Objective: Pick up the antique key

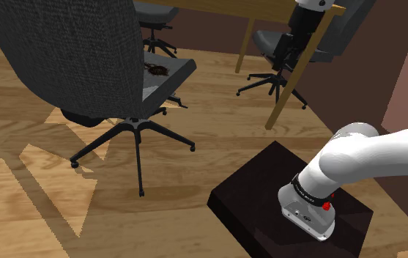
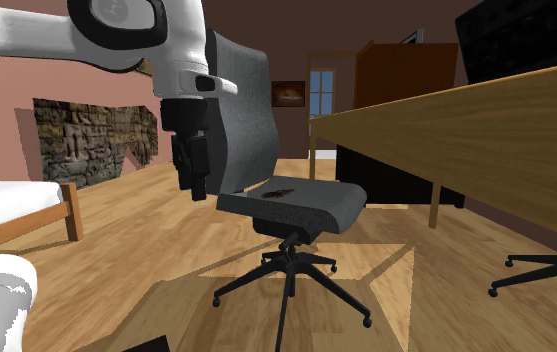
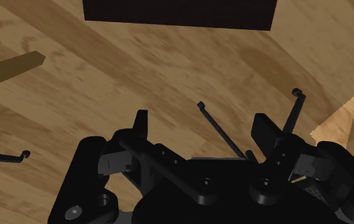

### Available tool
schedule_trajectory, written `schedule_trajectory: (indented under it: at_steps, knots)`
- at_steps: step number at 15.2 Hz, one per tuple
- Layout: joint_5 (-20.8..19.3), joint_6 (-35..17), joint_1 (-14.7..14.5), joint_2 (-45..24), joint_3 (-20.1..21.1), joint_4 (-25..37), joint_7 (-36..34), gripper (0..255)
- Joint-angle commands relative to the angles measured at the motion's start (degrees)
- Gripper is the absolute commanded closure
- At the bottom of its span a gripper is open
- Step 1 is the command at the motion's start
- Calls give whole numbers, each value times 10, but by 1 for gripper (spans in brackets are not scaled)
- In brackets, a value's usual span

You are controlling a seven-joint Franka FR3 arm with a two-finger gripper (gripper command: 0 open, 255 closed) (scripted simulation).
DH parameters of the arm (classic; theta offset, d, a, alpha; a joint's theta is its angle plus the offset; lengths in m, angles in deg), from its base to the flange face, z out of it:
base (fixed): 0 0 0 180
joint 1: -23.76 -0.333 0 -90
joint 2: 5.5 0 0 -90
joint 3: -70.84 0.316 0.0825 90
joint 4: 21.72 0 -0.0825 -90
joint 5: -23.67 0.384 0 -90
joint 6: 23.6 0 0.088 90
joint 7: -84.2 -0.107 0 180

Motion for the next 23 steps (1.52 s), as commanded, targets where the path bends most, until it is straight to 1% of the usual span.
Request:
schedule_trajectory:
  at_steps: [1,6,12,17,23]
  knots:
    - [0,0,0,0,0,0,0,0]
    - [17,-112,-16,-53,17,-15,0,0]
    - [31,-238,-33,-132,38,-9,1,0]
    - [36,-333,-45,-208,57,17,2,0]
    - [31,-431,-56,-306,81,70,0,0]
